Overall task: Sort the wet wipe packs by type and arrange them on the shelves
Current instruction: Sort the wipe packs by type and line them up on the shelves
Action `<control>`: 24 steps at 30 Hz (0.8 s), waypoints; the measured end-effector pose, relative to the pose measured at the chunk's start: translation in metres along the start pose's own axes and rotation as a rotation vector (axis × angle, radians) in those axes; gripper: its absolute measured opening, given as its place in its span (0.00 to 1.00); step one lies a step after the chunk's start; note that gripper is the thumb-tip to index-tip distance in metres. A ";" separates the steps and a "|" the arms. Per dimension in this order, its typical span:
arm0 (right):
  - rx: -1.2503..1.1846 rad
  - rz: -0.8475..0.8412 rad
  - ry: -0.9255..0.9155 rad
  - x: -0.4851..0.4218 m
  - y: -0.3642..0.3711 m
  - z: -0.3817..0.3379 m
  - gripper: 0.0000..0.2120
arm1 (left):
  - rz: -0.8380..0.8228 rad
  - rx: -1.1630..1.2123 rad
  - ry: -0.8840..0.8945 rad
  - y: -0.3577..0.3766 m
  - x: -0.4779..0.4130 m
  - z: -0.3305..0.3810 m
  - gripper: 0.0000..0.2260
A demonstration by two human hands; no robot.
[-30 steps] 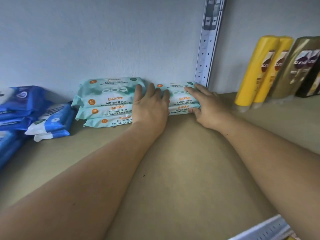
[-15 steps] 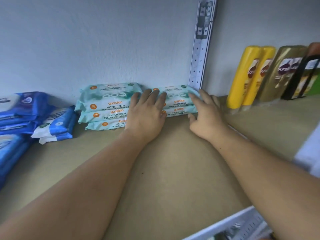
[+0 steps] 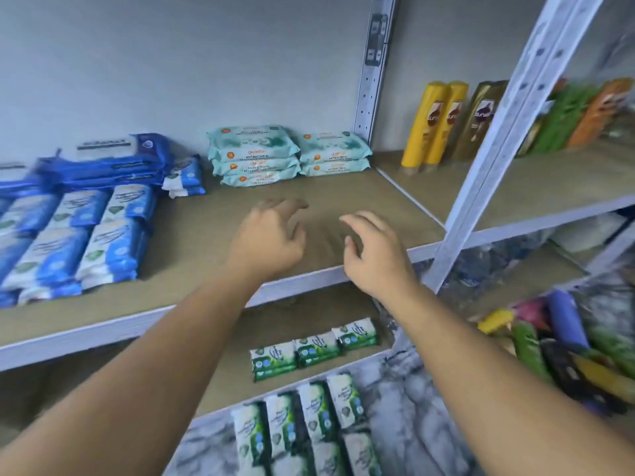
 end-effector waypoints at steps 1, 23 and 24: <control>0.004 0.005 0.012 0.015 -0.008 -0.007 0.18 | -0.007 0.023 -0.022 -0.005 0.015 0.009 0.18; -0.191 -1.027 1.026 0.351 0.131 -0.002 0.23 | -0.355 0.387 -1.288 0.096 0.410 -0.106 0.12; -0.171 -1.050 1.012 0.353 0.139 -0.001 0.24 | -0.387 0.396 -1.337 0.107 0.418 -0.117 0.13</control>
Point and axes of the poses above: each hand's wrist, its own x-axis away from the middle knuckle, its own y-axis out of the palm, z = x × y, the point moved 3 cm from there along -x, towards the middle knuckle, and after that the axes turned 8 degrees about x, right-handed, at the moved point
